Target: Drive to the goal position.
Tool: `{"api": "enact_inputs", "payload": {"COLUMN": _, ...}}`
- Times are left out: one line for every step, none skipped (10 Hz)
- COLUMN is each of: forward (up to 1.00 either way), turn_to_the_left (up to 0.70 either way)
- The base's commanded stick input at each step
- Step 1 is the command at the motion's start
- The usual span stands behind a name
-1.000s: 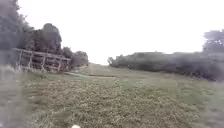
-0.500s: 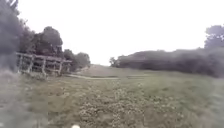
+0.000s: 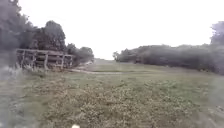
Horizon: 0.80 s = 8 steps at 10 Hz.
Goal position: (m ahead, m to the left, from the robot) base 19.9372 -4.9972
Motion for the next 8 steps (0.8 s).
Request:
{"api": "enact_inputs", "payload": {"forward": 0.5, "turn_to_the_left": 0.0}}
{"api": "enact_inputs", "payload": {"forward": 0.5, "turn_to_the_left": 0.0}}
{"api": "enact_inputs", "payload": {"forward": 0.5, "turn_to_the_left": 0.0}}
{"api": "enact_inputs", "payload": {"forward": 0.5, "turn_to_the_left": 0.0}}
{"api": "enact_inputs", "payload": {"forward": 0.5, "turn_to_the_left": 0.0}}
{"api": "enact_inputs", "payload": {"forward": 0.5, "turn_to_the_left": 0.0}}
{"api": "enact_inputs", "payload": {"forward": 0.5, "turn_to_the_left": 0.0}}
{"api": "enact_inputs", "payload": {"forward": 0.5, "turn_to_the_left": 0.0}}
